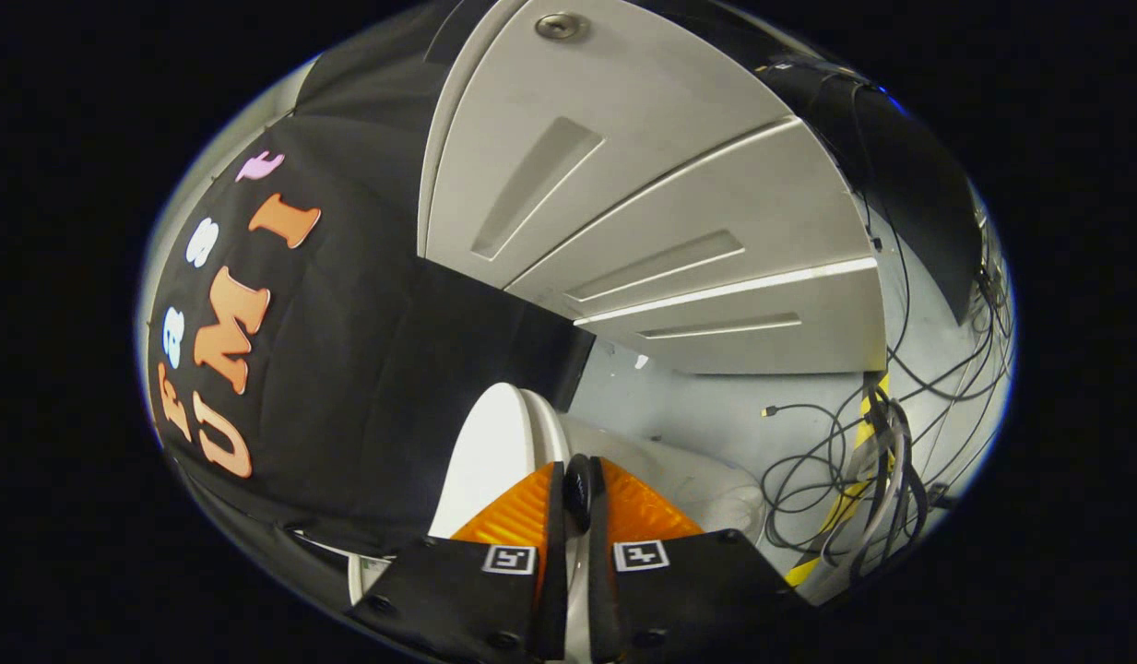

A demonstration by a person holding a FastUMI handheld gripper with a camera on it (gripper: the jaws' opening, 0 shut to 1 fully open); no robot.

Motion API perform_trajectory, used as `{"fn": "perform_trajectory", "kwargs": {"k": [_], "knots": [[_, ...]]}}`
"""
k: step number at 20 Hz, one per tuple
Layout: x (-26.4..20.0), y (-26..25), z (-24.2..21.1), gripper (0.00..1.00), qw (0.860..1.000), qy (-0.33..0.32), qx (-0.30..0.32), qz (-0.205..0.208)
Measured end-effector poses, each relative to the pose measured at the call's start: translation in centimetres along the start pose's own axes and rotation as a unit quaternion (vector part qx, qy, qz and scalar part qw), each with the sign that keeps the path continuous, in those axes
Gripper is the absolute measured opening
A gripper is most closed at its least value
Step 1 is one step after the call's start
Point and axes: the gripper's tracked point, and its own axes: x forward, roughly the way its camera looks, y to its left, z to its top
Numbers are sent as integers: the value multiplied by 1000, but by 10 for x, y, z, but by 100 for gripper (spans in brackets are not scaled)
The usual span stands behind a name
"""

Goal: Open the toilet lid.

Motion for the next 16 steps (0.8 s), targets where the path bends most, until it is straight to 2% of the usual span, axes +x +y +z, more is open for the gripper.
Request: {"fn": "perform_trajectory", "kwargs": {"k": [1,4,7,8,9,13,16], "knots": [[-5,1,-1,14,1000,6,1,-4],[-12,11,-1,14,999,23,-19,-17],[-11,29,11,14,998,-18,-52,-26],[-9,33,16,8,997,-35,-59,-30],[-13,41,21,8,996,-52,-66,-30],[-29,78,29,8,993,-83,-82,-10],[-38,106,35,8,985,-104,-138,-11]]}}
